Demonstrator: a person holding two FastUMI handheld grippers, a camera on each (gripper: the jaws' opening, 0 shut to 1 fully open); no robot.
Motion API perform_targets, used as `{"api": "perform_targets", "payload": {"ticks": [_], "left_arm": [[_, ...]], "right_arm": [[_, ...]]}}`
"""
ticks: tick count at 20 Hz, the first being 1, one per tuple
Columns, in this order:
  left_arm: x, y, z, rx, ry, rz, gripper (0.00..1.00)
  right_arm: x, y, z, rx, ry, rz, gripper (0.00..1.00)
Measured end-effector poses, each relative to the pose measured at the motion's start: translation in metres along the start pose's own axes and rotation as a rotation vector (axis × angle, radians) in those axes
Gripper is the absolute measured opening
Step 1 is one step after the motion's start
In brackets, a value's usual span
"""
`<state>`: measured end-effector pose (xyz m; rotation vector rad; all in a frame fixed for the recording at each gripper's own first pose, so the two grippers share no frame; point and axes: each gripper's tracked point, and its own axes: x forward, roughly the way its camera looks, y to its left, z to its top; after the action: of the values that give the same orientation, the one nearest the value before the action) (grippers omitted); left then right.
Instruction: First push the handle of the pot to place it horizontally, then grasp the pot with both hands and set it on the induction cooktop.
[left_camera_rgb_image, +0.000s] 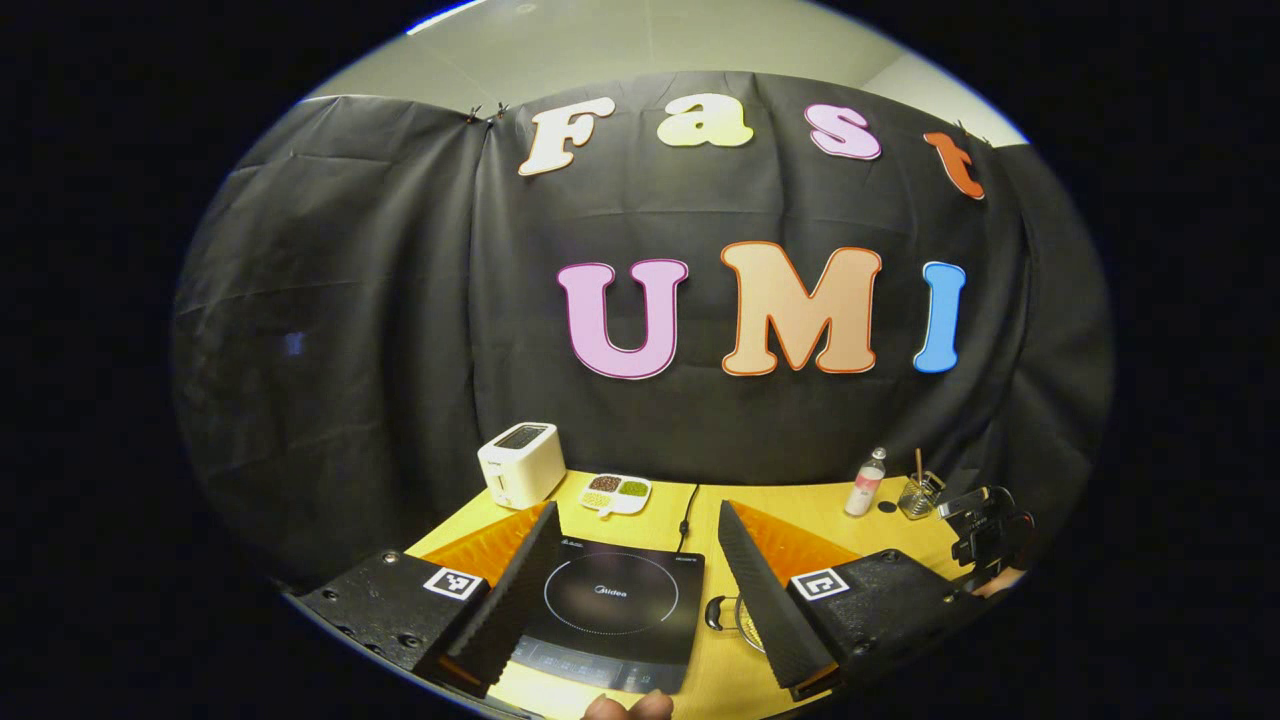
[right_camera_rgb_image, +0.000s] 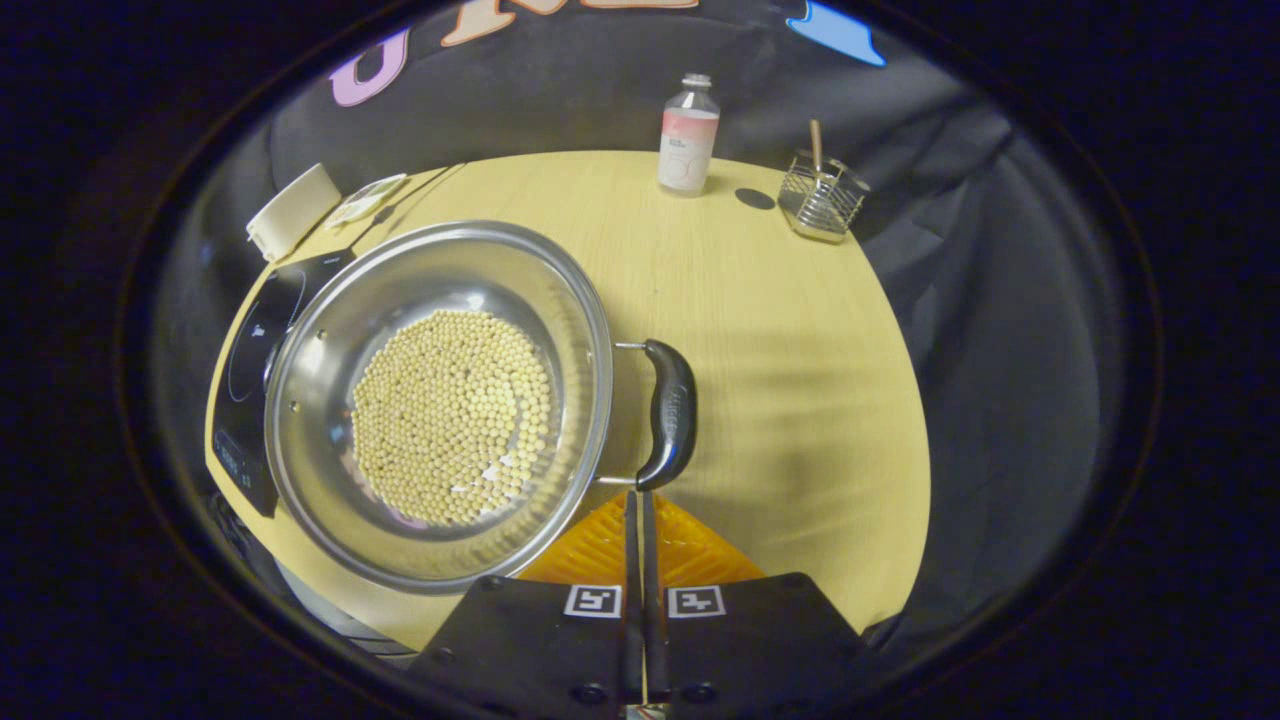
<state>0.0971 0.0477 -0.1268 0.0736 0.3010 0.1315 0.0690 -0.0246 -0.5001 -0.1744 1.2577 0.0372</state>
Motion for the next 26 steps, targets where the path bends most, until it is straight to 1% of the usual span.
{"api": "perform_targets", "payload": {"ticks": [3, 4, 5, 6, 7, 8, 9, 11, 12, 13, 14, 15, 16, 17, 18, 19, 21, 23, 26], "left_arm": [[0.014, -0.001, -0.014, -0.017, 0.023, -0.049, 0.96], [0.019, -0.003, -0.018, -0.023, 0.03, -0.069, 0.96], [0.025, -0.004, -0.022, -0.029, 0.035, -0.09, 0.96], [0.028, -0.006, -0.029, -0.035, 0.052, -0.11, 0.94], [0.032, -0.009, -0.038, -0.046, 0.066, -0.133, 0.96], [0.037, -0.013, -0.045, -0.061, 0.08, -0.154, 0.97], [0.042, -0.017, -0.054, -0.079, 0.106, -0.175, 0.96], [0.049, -0.027, -0.071, -0.111, 0.156, -0.215, 0.97], [0.052, -0.029, -0.075, -0.118, 0.17, -0.225, 0.96], [0.056, -0.031, -0.079, -0.118, 0.179, -0.23, 0.96], [0.06, -0.032, -0.082, -0.112, 0.19, -0.229, 0.96], [0.061, -0.036, -0.09, -0.101, 0.209, -0.228, 0.96], [0.062, -0.041, -0.096, -0.096, 0.227, -0.228, 0.96], [0.064, -0.049, -0.104, -0.098, 0.248, -0.235, 0.96], [0.064, -0.058, -0.11, -0.102, 0.267, -0.247, 0.96], [0.065, -0.067, -0.12, -0.097, 0.288, -0.255, 0.96], [0.069, -0.083, -0.137, -0.07, 0.322, -0.262, 0.96], [0.072, -0.095, -0.155, -0.052, 0.366, -0.263, 0.97], [0.077, -0.107, -0.179, -0.066, 0.434, -0.251, 0.97]], "right_arm": [[-0.017, 0.0, -0.001, 0.049, -0.007, -0.022, 0.03], [-0.021, 0.002, -0.001, 0.068, -0.011, -0.022, 0.0], [-0.026, 0.002, 0.0, 0.085, -0.016, -0.028, 0.01], [-0.03, 0.002, 0.002, 0.103, -0.031, -0.036, 0.02], [-0.034, 0.001, 0.005, 0.121, -0.049, -0.045, 0.06], [-0.037, 0.001, 0.006, 0.136, -0.061, -0.055, 0.12], [-0.04, -0.001, 0.007, 0.152, -0.069, -0.069, 0.17], [-0.051, 0.001, 0.01, 0.187, -0.094, -0.072, 0.18], [-0.055, 0.002, 0.012, 0.195, -0.107, -0.07, 0.21], [-0.056, 0.002, 0.014, 0.196, -0.123, -0.069, 0.22], [-0.056, 0.002, 0.017, 0.19, -0.134, -0.07, 0.3], [-0.054, 0.002, 0.019, 0.181, -0.139, -0.065, 0.34], [-0.052, 0.001, 0.019, 0.171, -0.137, -0.057, 0.46], [-0.049, 0.0, 0.02, 0.162, -0.13, -0.054, 0.52], [-0.048, -0.002, 0.021, 0.159, -0.124, -0.05, 0.64], [-0.045, -0.003, 0.025, 0.161, -0.124, -0.042, 0.69], [-0.037, -0.004, 0.03, 0.16, -0.124, -0.021, 0.71], [-0.031, -0.005, 0.033, 0.158, -0.116, -0.002, 0.71], [-0.017, -0.008, 0.039, 0.143, -0.118, 0.005, 0.7]]}}
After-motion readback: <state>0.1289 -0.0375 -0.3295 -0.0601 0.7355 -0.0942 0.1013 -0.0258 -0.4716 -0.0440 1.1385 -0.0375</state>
